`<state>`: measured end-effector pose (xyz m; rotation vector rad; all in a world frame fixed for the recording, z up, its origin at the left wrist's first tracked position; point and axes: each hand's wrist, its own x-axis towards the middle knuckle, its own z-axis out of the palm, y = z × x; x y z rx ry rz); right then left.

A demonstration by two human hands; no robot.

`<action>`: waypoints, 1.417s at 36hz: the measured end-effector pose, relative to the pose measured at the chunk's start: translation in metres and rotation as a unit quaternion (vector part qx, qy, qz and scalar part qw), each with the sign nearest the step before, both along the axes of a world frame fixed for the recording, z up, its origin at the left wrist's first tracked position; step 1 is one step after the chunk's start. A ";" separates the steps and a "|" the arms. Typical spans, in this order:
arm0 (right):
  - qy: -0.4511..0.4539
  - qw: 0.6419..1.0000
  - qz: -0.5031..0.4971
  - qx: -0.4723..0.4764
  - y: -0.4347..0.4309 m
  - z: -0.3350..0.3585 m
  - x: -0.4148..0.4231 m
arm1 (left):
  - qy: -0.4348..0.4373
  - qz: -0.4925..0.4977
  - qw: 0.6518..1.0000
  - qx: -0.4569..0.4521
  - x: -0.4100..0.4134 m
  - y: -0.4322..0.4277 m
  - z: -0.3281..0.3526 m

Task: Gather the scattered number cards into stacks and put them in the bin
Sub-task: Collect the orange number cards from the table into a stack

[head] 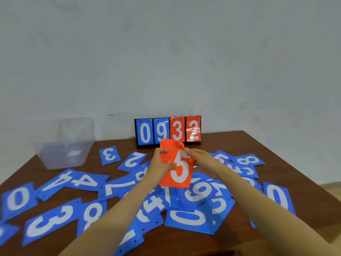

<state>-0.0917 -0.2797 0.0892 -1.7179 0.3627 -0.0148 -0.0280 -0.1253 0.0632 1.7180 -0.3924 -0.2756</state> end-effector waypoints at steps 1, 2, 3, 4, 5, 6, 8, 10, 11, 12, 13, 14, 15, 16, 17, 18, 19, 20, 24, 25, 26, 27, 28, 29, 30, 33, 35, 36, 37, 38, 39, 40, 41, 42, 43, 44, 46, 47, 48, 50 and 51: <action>-0.004 1.000 -0.012 -0.011 0.005 0.001 -0.001 | 0.008 0.002 1.000 -0.005 -0.003 0.004 -0.001; -0.009 0.999 -0.024 -0.019 0.009 0.001 -0.001 | 0.017 0.004 1.000 -0.012 -0.005 0.007 -0.003; -0.018 0.999 -0.041 -0.024 0.014 0.002 -0.002 | 0.024 0.008 0.999 -0.019 -0.008 0.011 -0.003; -0.028 0.997 -0.061 -0.028 0.017 0.001 -0.001 | 0.030 0.013 0.999 -0.025 -0.010 0.014 -0.004; -0.040 0.996 -0.080 -0.032 0.022 0.003 -0.001 | 0.037 0.021 0.999 -0.031 -0.012 0.017 -0.004; -0.051 0.993 -0.098 -0.030 0.027 0.004 -0.003 | 0.045 0.027 0.998 -0.037 -0.014 0.020 -0.004; -0.066 0.991 -0.119 -0.007 0.036 0.006 -0.003 | 0.059 0.031 0.997 -0.049 -0.017 0.026 -0.004; -0.075 0.992 -0.103 0.001 0.042 0.004 -0.004 | 0.056 0.015 0.997 -0.058 -0.022 0.032 -0.003; -0.076 0.993 -0.090 -0.004 0.046 0.002 -0.005 | 0.046 0.003 0.997 -0.065 -0.025 0.036 -0.003; -0.070 0.994 -0.078 -0.005 0.049 0.001 -0.004 | 0.033 -0.008 0.997 -0.075 -0.028 0.038 -0.003; -0.071 0.995 -0.072 -0.002 0.052 -0.001 -0.004 | 0.018 -0.018 0.996 -0.088 -0.031 0.040 -0.002; -0.075 0.995 -0.069 0.006 0.056 -0.002 -0.005 | 0.004 -0.025 0.995 -0.097 -0.033 0.042 -0.002; -0.084 0.994 -0.074 0.017 0.061 -0.002 -0.004 | -0.006 -0.030 0.994 -0.101 -0.035 0.044 -0.002; -0.093 0.992 -0.082 0.030 0.064 -0.002 -0.004 | -0.013 -0.031 0.994 -0.100 -0.036 0.045 -0.002; -0.103 0.989 -0.094 0.047 0.067 -0.002 -0.003 | -0.018 -0.031 0.995 -0.094 -0.038 0.046 -0.003; -0.108 0.987 -0.104 0.066 0.069 -0.002 -0.002 | -0.023 -0.032 0.995 -0.086 -0.039 0.046 -0.003; -0.118 0.983 -0.111 0.089 0.072 -0.001 -0.002 | -0.028 -0.038 0.996 -0.072 -0.040 0.047 -0.003; -0.125 0.980 -0.116 0.103 0.073 -0.001 0.000 | -0.034 -0.047 0.997 -0.054 -0.040 0.047 -0.004; -0.151 0.974 -0.134 0.103 0.080 -0.001 0.003 | -0.033 -0.059 0.998 0.012 -0.040 0.047 -0.006; -0.162 0.973 -0.138 0.094 0.082 -0.001 0.004 | -0.030 -0.055 0.998 0.015 -0.040 0.046 -0.006; -0.170 0.972 -0.139 0.086 0.082 -0.003 0.005 | -0.029 -0.049 0.998 0.018 -0.040 0.046 -0.006; -0.176 0.970 -0.140 0.087 0.084 -0.003 0.005 | -0.029 -0.043 0.998 0.021 -0.040 0.045 -0.006; -0.180 0.969 -0.140 0.092 0.085 -0.003 0.006 | -0.029 -0.038 0.999 0.025 -0.039 0.044 -0.006; -0.184 0.967 -0.141 0.102 0.087 -0.002 0.005 | -0.031 -0.034 0.998 0.031 -0.039 0.042 -0.008; -0.183 0.966 -0.143 0.112 0.088 -0.002 0.005 | -0.032 -0.034 0.998 0.039 -0.039 0.040 -0.010; -0.174 0.967 -0.152 0.103 0.087 -0.003 0.004 | -0.022 -0.044 0.997 0.052 -0.040 0.037 -0.018; -0.157 0.972 -0.158 0.075 0.085 -0.010 0.003 | -0.012 -0.046 0.997 0.066 -0.040 0.037 -0.026; -0.146 0.974 -0.160 0.060 0.084 -0.016 0.002 | -0.005 -0.045 0.996 0.076 -0.040 0.037 -0.029; -0.136 0.976 -0.161 0.048 0.085 -0.022 0.001 | 0.002 -0.039 0.996 0.082 -0.040 0.037 -0.032; -0.129 0.978 -0.161 0.041 0.084 -0.029 0.000 | 0.007 -0.030 0.996 0.082 -0.041 0.037 -0.034; -0.127 0.977 -0.164 0.037 0.085 -0.033 -0.002 | 0.006 -0.020 0.997 0.075 -0.042 0.037 -0.036; -0.131 0.977 -0.167 0.034 0.086 -0.035 -0.003 | -0.003 -0.009 0.998 0.064 -0.043 0.037 -0.036; -0.139 0.975 -0.168 0.032 0.086 -0.035 -0.005 | -0.015 -0.001 0.999 0.049 -0.045 0.036 -0.036; -0.149 0.975 -0.164 0.029 0.087 -0.034 -0.006 | -0.031 0.007 0.999 0.036 -0.046 0.035 -0.034; -0.161 0.974 -0.160 0.026 0.088 -0.031 -0.007 | -0.050 0.014 0.998 0.024 -0.047 0.034 -0.032; -0.170 0.973 -0.155 0.021 0.089 -0.030 -0.008 | -0.070 0.023 0.997 0.017 -0.048 0.033 -0.030; -0.175 0.974 -0.141 0.009 0.090 -0.028 -0.008 | -0.107 0.040 0.993 0.010 -0.048 0.031 -0.025; -0.174 0.976 -0.131 0.002 0.090 -0.028 -0.009 | -0.123 0.043 0.991 0.012 -0.048 0.030 -0.025; -0.170 0.978 -0.123 -0.007 0.090 -0.029 -0.009 | -0.140 0.042 0.989 0.019 -0.049 0.029 -0.025; -0.157 0.980 -0.119 -0.027 0.089 -0.033 -0.008 | -0.170 0.038 0.984 0.046 -0.048 0.028 -0.028; -0.151 0.981 -0.122 -0.032 0.087 -0.035 -0.007 | -0.173 0.038 0.983 0.053 -0.047 0.028 -0.030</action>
